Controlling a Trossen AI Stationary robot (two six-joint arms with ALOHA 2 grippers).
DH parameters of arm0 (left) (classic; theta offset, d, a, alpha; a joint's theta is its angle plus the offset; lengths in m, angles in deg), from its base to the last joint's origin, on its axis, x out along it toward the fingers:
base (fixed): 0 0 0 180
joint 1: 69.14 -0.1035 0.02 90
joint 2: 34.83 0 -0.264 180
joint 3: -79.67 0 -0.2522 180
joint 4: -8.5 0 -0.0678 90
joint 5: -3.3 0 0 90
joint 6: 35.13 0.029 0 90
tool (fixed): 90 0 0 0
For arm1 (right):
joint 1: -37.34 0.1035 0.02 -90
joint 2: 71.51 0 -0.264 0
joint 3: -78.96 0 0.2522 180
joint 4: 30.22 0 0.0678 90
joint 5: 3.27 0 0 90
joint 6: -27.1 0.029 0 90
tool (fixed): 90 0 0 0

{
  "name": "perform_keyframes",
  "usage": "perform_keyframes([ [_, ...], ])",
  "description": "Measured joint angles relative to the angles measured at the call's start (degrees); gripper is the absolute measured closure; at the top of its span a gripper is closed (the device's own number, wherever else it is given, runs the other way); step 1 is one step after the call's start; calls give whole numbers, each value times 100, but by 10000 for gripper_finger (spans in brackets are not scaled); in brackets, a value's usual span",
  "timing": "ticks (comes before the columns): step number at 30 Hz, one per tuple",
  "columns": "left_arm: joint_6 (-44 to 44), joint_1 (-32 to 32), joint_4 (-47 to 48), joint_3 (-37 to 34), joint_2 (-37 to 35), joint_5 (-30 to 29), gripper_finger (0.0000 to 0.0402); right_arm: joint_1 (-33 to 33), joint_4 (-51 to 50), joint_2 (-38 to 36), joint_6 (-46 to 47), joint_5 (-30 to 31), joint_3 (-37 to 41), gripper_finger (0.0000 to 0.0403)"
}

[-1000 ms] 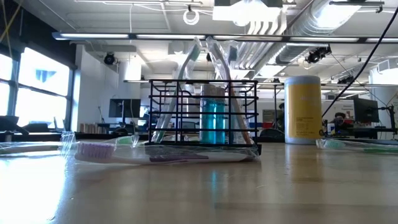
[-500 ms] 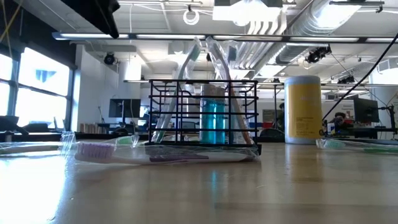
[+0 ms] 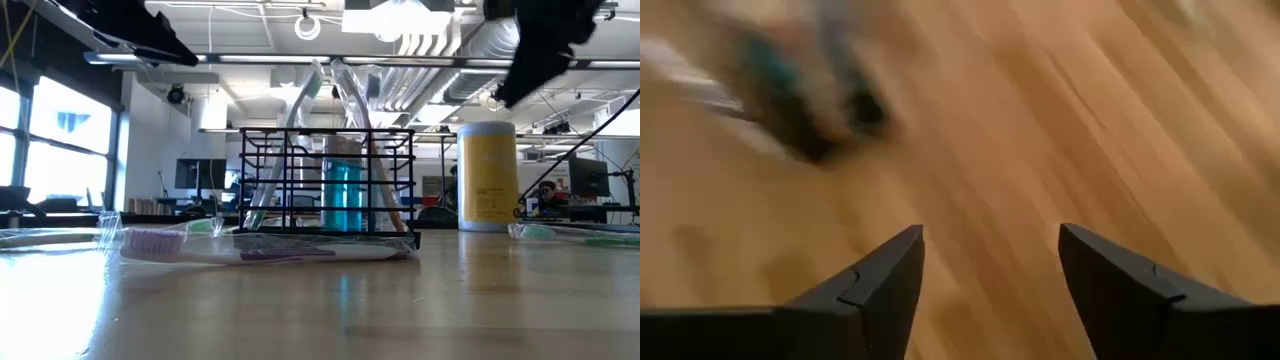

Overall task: Pick & Place toothbrushing station
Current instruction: Put the green toothbrush into the black wire organizer

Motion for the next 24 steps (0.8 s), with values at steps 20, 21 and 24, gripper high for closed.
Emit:
perform_keyframes([
  [20,477,-2,-1272,-676,217,-35,256,-1775,-542,48,-121,-1649,1141,177],
  [21,526,-2,-1286,-676,219,-37,256,-1909,-402,82,-300,-1691,1220,177],
  [24,672,-2,-1409,-675,219,-42,256,-2229,31,99,-810,-1728,1467,177],
])
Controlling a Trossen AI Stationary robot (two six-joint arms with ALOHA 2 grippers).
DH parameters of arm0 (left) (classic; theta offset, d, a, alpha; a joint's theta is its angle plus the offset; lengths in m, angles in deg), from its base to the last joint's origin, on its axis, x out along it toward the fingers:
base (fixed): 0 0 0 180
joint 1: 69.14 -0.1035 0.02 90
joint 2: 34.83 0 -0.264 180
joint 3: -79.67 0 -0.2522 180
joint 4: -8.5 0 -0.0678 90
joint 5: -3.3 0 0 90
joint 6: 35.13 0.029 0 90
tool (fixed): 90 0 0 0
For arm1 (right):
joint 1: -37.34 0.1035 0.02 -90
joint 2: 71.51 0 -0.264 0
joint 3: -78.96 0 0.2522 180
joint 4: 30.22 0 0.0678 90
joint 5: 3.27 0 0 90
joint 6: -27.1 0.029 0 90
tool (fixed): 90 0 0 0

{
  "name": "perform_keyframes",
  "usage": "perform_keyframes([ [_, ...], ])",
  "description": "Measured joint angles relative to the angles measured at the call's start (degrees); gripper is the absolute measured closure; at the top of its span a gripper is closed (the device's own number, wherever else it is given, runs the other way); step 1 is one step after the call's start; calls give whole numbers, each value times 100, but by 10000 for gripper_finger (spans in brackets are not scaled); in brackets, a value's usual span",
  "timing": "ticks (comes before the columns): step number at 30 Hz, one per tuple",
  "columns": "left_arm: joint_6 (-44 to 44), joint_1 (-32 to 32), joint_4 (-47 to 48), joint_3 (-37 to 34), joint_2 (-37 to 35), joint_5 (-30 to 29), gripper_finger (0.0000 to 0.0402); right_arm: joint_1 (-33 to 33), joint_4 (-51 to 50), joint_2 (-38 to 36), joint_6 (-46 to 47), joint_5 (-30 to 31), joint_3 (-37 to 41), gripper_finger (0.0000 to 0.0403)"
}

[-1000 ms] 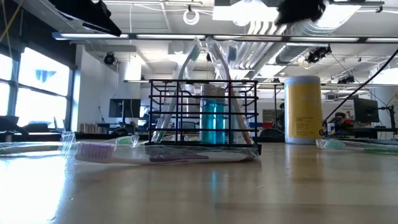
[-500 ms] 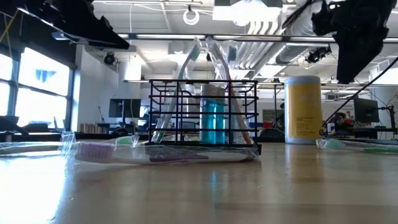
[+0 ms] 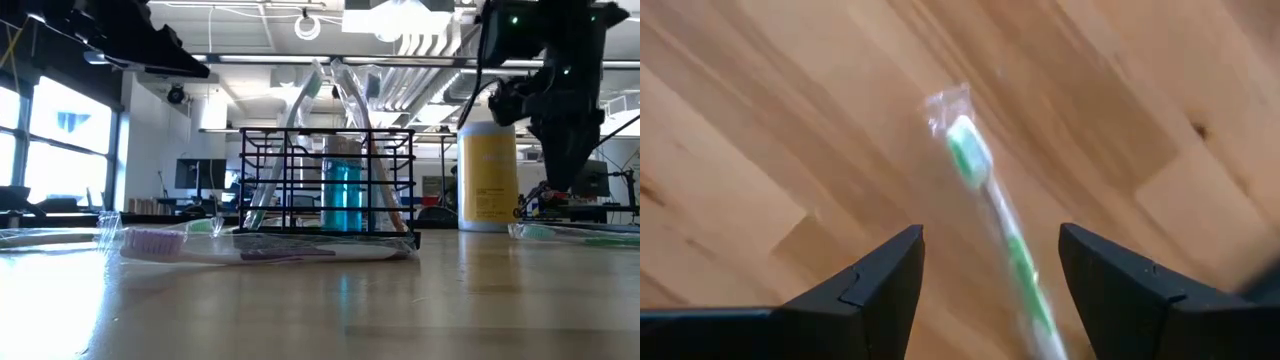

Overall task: Pick & Place toothbrushing station
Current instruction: Put the green toothbrush into the black wire organizer

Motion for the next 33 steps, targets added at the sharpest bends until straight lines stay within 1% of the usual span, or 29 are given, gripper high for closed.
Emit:
perform_keyframes([
  [5,129,0,-93,6,22,-4,256,-345,799,-3,-448,-263,484,177],
  [7,112,0,-77,7,74,-7,256,-408,838,-1,-460,-333,662,177],
  [13,140,0,-88,7,347,46,256,-426,1117,75,-202,-300,1116,177],
  [16,256,0,-136,7,502,44,256,-430,1325,279,-218,-243,1264,177],
  [21,270,0,-600,8,762,44,256,-426,1524,759,-257,-224,1286,182],
  [23,329,0,-745,12,828,44,256,-426,1527,911,-267,-216,1224,198],
  [25,562,2,-837,12,826,46,256,-419,1538,946,-266,-223,1193,227],
  [28,873,2,-837,17,826,50,256,-288,1549,965,-167,-200,1118,288],
  [31,913,2,-848,16,824,50,256,-80,1592,957,-166,-118,1034,363],
  [32,918,2,-851,16,824,51,256,-10,1600,960,-167,-64,1009,381],
  [33,924,2,-847,16,824,52,256,56,1590,961,-144,-19,982,389],
])
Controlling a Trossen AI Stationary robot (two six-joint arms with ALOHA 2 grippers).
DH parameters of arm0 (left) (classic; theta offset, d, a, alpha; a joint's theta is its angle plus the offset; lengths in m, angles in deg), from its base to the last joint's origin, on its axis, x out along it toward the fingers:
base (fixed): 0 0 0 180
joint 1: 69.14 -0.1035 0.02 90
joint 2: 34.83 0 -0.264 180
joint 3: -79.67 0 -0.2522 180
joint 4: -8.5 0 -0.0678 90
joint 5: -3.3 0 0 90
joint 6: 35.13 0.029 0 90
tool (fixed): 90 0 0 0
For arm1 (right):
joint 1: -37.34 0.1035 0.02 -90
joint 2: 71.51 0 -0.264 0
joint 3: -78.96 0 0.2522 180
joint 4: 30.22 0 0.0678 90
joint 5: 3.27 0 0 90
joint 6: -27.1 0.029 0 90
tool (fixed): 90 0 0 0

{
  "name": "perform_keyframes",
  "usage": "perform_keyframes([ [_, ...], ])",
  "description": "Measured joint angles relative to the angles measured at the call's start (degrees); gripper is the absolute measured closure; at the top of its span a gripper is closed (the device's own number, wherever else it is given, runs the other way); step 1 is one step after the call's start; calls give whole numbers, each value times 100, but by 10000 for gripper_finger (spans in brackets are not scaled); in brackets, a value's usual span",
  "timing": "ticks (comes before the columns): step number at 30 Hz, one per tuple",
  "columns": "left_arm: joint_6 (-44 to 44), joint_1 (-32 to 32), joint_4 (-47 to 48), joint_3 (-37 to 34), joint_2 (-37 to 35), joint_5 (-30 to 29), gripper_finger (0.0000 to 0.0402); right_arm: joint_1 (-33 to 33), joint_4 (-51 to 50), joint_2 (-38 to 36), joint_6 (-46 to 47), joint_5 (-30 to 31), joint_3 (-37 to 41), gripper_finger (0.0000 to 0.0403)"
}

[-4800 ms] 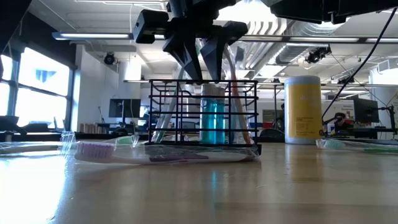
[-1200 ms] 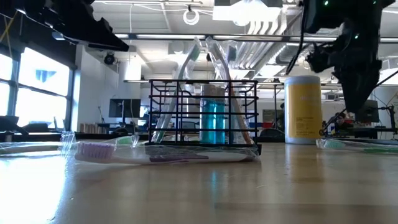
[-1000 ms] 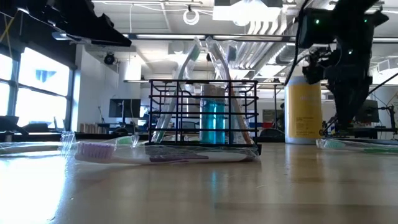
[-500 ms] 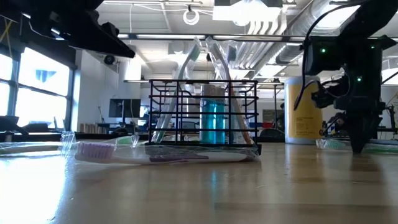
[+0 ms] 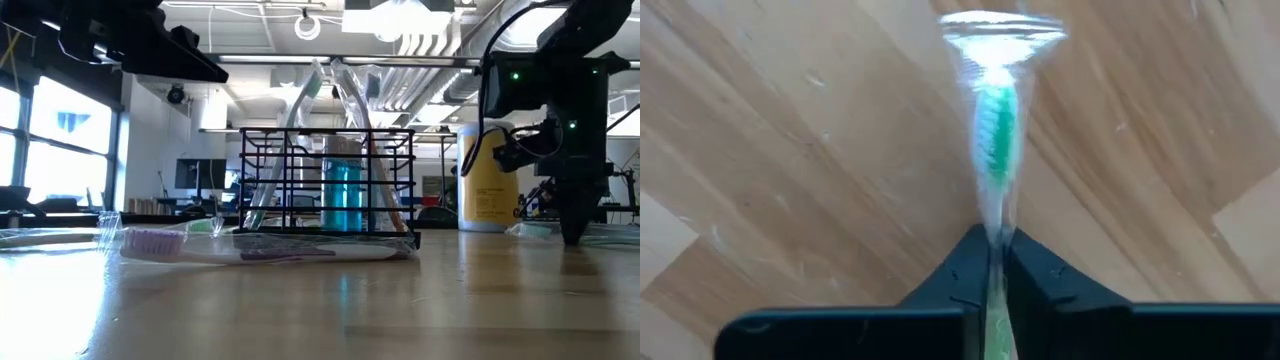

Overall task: Pick & Place toothbrushing station
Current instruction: Put the green toothbrush into the black wire organizer

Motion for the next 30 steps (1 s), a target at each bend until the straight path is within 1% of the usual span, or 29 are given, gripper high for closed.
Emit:
perform_keyframes([
  [4,-29,0,0,0,0,1,256,281,-73,21,187,173,-144,395],
  [6,-9,0,-6,0,0,2,256,431,-125,21,247,262,-369,396],
  [11,94,0,-39,0,0,4,256,926,-675,13,497,487,-1174,397],
  [15,93,0,-38,0,0,4,256,1449,-1066,2,704,879,-2024,397],
  [19,85,0,-35,0,0,7,256,2176,-1024,-2,772,1643,-2790,398],
  [21,72,0,-37,0,0,11,256,2527,-823,-2,760,2070,-3012,398],
  [24,-57,0,-35,0,0,16,256,3002,-128,-4,437,2698,-3118,398],
  [28,-385,0,-33,0,0,17,256,3545,1002,17,-414,3586,-3110,399],
  [30,-404,0,-33,-2,0,17,256,3710,1768,84,-996,4014,-3029,399],
])
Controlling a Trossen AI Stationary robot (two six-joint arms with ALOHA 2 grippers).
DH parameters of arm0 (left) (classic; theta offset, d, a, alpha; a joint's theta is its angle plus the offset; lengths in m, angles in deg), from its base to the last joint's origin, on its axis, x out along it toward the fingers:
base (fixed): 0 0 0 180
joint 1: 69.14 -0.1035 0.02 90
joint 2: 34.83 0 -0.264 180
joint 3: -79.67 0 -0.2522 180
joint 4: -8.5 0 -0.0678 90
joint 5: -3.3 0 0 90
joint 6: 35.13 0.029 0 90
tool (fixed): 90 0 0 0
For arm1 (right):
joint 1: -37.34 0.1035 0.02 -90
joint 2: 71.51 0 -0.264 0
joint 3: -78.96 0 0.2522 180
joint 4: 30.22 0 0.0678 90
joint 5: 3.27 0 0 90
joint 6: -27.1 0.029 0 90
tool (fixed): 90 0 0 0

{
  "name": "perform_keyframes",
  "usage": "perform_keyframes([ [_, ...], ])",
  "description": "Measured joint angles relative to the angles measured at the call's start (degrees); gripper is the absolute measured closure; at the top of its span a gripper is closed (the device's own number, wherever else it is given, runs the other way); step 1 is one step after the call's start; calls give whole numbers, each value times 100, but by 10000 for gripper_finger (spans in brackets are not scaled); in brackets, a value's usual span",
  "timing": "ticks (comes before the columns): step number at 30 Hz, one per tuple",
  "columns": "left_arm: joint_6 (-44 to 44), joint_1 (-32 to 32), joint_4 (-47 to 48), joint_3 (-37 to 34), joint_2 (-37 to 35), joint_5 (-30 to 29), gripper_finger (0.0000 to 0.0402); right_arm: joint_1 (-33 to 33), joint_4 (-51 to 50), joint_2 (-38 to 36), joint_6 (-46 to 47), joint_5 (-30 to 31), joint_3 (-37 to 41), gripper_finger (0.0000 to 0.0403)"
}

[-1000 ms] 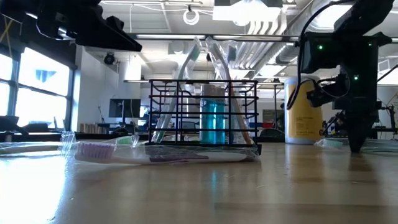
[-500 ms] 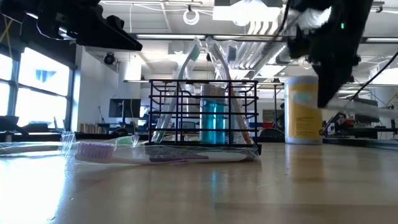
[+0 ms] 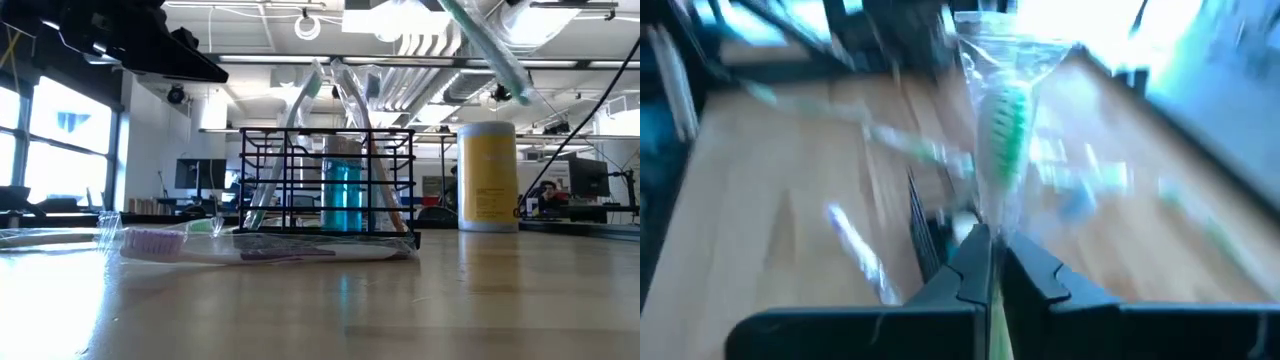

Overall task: Pick & Place toothbrushing station
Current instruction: Put the green toothbrush into the black wire organizer

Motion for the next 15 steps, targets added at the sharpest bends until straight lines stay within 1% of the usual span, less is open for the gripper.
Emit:
perform_keyframes([
  [1,0,0,0,0,0,0,256,60,411,50,-301,175,68,399],
  [3,0,0,1,0,0,0,256,125,1131,145,-927,330,187,400],
  [7,-5,0,2,-2,0,0,256,118,2909,323,-2183,405,474,400],
  [11,-7,0,6,-2,0,0,256,-19,4524,509,-3055,8,820,400],
  [15,-11,0,50,-3,-2,0,256,-214,5732,530,-3335,-304,1328,400],
])
